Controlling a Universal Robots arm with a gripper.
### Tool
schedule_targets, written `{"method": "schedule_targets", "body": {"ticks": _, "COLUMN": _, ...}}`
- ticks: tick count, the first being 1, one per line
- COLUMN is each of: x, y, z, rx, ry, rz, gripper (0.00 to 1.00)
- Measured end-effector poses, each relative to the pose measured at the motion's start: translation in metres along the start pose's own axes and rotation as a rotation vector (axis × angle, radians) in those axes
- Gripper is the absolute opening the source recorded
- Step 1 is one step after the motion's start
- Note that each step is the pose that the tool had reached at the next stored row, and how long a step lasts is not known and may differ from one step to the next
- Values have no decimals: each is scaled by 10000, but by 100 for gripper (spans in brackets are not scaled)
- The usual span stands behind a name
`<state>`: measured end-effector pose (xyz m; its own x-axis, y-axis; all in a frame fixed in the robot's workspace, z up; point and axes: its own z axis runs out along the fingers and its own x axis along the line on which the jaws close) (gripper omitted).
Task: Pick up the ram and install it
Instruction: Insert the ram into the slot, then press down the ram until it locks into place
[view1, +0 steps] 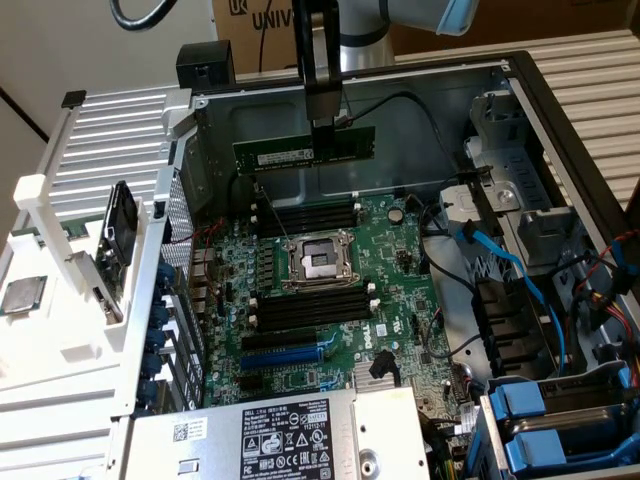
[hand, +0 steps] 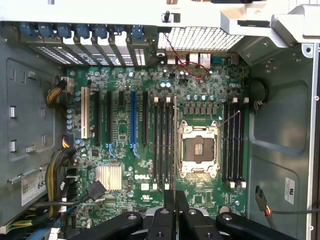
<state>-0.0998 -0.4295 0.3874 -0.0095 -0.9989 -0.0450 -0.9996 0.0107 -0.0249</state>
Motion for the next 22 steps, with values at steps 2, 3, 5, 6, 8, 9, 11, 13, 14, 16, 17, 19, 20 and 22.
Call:
{"method": "schedule_targets", "body": {"ticks": 2, "x": 0, "y": 0, "z": 0, "rx": 0, "ry": 0, "rz": 0, "gripper": 13}}
{"method": "schedule_targets", "body": {"ticks": 3, "x": 0, "y": 0, "z": 0, "rx": 0, "ry": 0, "rz": 0, "gripper": 13}}
{"method": "schedule_targets", "body": {"ticks": 5, "x": 0, "y": 0, "z": 0, "rx": 0, "ry": 0, "rz": 0, "gripper": 13}}
{"method": "schedule_targets", "body": {"ticks": 6, "x": 0, "y": 0, "z": 0, "rx": 0, "ry": 0, "rz": 0, "gripper": 13}}
{"method": "schedule_targets", "body": {"ticks": 8, "x": 0, "y": 0, "z": 0, "rx": 0, "ry": 0, "rz": 0, "gripper": 13}}
{"method": "schedule_targets", "body": {"ticks": 9, "x": 0, "y": 0, "z": 0, "rx": 0, "ry": 0, "rz": 0, "gripper": 13}}
{"method": "schedule_targets", "body": {"ticks": 11, "x": 0, "y": 0, "z": 0, "rx": 0, "ry": 0, "rz": 0, "gripper": 13}}
{"method": "schedule_targets", "body": {"ticks": 13, "x": 0, "y": 0, "z": 0, "rx": 0, "ry": 0, "rz": 0, "gripper": 13}}
{"method": "schedule_targets", "body": {"ticks": 14, "x": 0, "y": 0, "z": 0, "rx": 0, "ry": 0, "rz": 0, "gripper": 13}}
{"method": "schedule_targets", "body": {"ticks": 16, "x": 0, "y": 0, "z": 0, "rx": 0, "ry": 0, "rz": 0, "gripper": 13}}
{"method": "schedule_targets", "body": {"ticks": 17, "x": 0, "y": 0, "z": 0, "rx": 0, "ry": 0, "rz": 0, "gripper": 14}}
{"method": "schedule_targets", "body": {"ticks": 19, "x": 0, "y": 0, "z": 0, "rx": 0, "ry": 0, "rz": 0, "gripper": 20}}
{"method": "schedule_targets", "body": {"ticks": 20, "x": 0, "y": 0, "z": 0, "rx": 0, "ry": 0, "rz": 0, "gripper": 20}}
{"method": "schedule_targets", "body": {"ticks": 22, "x": 0, "y": 0, "z": 0, "rx": 0, "ry": 0, "rz": 0, "gripper": 27}}
